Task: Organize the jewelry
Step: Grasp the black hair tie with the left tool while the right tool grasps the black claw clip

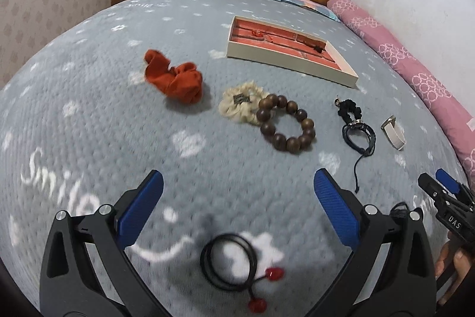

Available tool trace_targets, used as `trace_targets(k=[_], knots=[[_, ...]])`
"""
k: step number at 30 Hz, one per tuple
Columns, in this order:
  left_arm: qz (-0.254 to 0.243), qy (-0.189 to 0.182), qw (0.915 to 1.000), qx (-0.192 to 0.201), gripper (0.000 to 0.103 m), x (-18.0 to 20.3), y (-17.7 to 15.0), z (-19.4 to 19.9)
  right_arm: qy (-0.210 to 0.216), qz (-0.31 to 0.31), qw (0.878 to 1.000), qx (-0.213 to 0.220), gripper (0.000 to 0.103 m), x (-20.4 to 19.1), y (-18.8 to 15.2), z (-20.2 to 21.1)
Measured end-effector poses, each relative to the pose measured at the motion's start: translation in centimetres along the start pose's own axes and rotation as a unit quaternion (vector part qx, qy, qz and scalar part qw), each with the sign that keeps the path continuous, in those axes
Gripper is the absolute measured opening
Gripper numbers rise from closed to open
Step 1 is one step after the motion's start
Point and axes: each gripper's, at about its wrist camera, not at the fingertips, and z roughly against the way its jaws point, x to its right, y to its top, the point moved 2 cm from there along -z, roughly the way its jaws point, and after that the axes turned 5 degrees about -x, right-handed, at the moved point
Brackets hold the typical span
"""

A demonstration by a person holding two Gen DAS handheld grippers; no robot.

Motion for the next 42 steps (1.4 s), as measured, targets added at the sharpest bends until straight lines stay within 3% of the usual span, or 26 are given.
trace_targets(k=[8, 20, 28, 32, 36, 42], knots=[[-0.008, 0.016, 0.9997, 0.016, 0.098, -0.1, -3.3, 0.9, 0.012, 0.022, 1.000, 0.016, 0.080, -1.9, -2.2, 0.7], [-0.015, 0.025, 0.9996, 0.001, 0.098, -0.3, -7.4, -1.0, -0.020, 0.055, 0.998, 0.034, 0.080, -3.4, -4.7, 0.6], [-0.028, 0.022, 0.9986, 0.038, 0.096, -0.1, -8.4, 0.4, -0.015, 0.045, 0.999, 0.025, 0.080, -2.8, -5.7, 0.1], [-0.051, 0.016, 0.9975, 0.047, 0.086, 0.7, -8.5, 0.7, -0.016, 0.044, 0.999, 0.027, 0.080, -2.8, -5.8, 0.0], [-0.064, 0.008, 0.9972, 0.040, 0.069, 1.2, -8.6, 0.4, -0.016, 0.044, 0.999, 0.025, 0.080, -2.8, -5.8, 0.0], [-0.075, -0.002, 0.9967, 0.030, 0.058, 1.6, -8.7, 0.0, -0.015, 0.043, 0.999, 0.016, 0.080, -2.7, -5.7, -0.3]])
